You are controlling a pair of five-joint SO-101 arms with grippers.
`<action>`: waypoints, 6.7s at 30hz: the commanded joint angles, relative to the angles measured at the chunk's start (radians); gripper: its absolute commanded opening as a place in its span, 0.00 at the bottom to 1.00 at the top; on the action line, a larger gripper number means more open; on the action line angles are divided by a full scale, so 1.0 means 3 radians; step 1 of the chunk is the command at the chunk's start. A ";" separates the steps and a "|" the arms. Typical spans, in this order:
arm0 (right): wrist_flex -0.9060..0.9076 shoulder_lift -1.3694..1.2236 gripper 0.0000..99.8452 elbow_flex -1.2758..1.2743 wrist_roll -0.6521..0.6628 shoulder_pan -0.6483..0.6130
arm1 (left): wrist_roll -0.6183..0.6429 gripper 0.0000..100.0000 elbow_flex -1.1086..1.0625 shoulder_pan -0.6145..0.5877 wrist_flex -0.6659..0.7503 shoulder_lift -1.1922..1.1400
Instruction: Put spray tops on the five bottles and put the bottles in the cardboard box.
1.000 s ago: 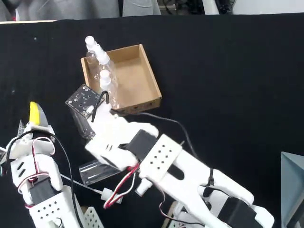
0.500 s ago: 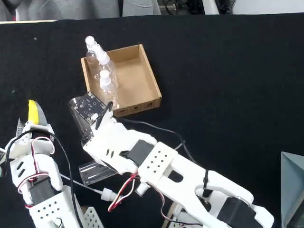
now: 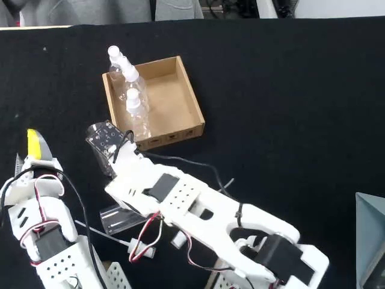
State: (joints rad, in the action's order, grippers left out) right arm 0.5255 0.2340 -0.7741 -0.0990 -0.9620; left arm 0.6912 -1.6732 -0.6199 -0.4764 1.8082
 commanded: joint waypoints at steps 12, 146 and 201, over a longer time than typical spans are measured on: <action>-0.0066 -0.0401 0.27 0.0698 -0.0266 -0.0041 | 0.0056 0.21 0.0074 -0.0033 0.0092 0.0056; 0.4086 0.0908 0.06 0.1430 -0.1913 -0.0020 | 0.0041 0.21 0.0069 -0.0023 0.0092 0.0056; 0.1539 0.1184 0.21 -0.0396 -0.2977 0.2266 | 0.0041 0.21 0.0064 -0.0008 0.0092 0.0056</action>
State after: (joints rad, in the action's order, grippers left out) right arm 1.0073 0.5439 -0.8984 -0.9950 -0.3069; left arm 0.7004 -1.6732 -0.6183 -0.4718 1.8082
